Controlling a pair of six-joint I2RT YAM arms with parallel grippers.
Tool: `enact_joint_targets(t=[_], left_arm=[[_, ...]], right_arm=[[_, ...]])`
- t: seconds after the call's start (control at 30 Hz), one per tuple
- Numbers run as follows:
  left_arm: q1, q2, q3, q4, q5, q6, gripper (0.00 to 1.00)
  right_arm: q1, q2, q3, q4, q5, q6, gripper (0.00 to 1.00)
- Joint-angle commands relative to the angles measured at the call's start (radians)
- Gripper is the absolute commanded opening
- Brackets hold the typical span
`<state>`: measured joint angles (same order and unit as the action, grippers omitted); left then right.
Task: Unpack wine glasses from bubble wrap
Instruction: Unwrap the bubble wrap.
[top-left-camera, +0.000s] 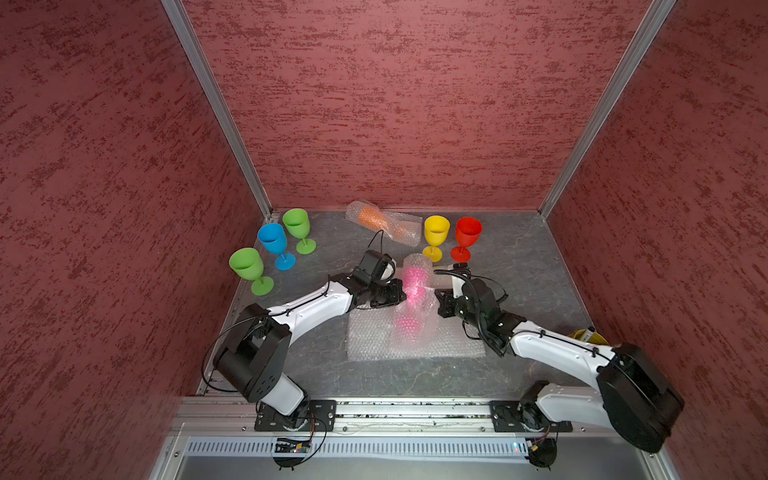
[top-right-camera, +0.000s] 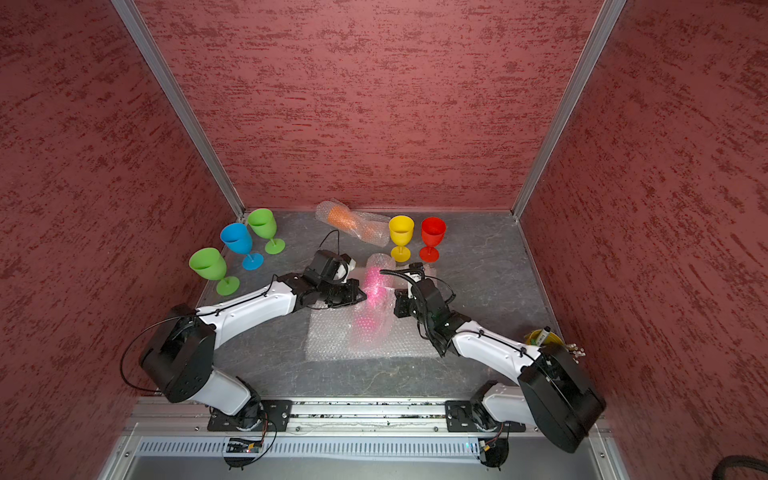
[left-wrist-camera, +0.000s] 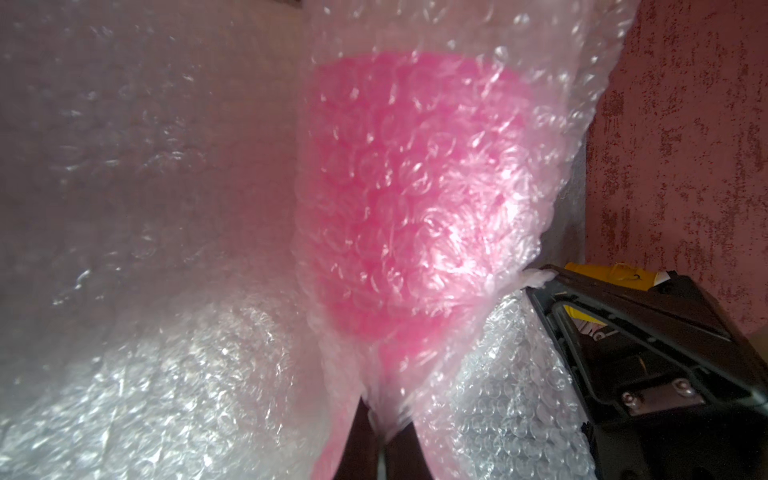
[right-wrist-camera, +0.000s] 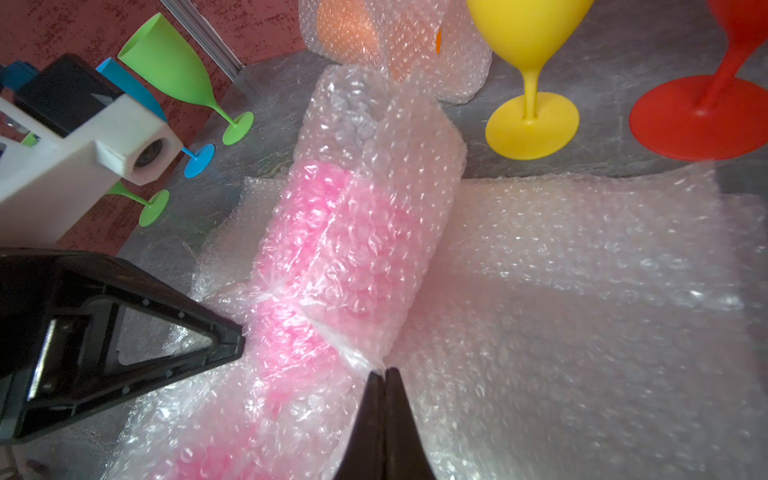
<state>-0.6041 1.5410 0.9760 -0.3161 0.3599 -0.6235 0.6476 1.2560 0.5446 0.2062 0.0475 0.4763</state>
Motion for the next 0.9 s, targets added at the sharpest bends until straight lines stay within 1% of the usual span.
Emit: enact_joint_targets(t=[0.0, 0.13, 0.2, 0.3, 0.5, 0.63, 0.87], left_arm=[[0.030, -0.029, -0.023, -0.060, -0.075, 0.011, 0.00], [0.029, -0.049, -0.022, -0.071, -0.088, 0.025, 0.00], [0.023, -0.057, -0.022, -0.072, -0.096, 0.036, 0.00], [-0.008, -0.067, -0.009, -0.077, -0.138, 0.057, 0.00], [-0.054, -0.033, 0.024, -0.069, -0.138, 0.046, 0.00], [-0.074, -0.017, 0.027, -0.037, -0.125, 0.017, 0.00], [-0.127, 0.048, 0.049, 0.021, -0.158, 0.015, 0.00]], right_arm=[[-0.031, -0.039, -0.020, -0.043, 0.162, 0.022, 0.00], [-0.033, -0.070, -0.020, -0.051, 0.178, 0.023, 0.00], [-0.032, -0.072, -0.017, -0.045, 0.162, 0.016, 0.00], [-0.032, -0.073, -0.021, -0.036, 0.139, 0.015, 0.00], [-0.035, -0.100, -0.023, -0.060, 0.139, 0.031, 0.00], [-0.043, -0.131, -0.023, -0.119, 0.151, 0.033, 0.00], [-0.085, -0.203, -0.071, -0.171, 0.150, 0.048, 0.00]])
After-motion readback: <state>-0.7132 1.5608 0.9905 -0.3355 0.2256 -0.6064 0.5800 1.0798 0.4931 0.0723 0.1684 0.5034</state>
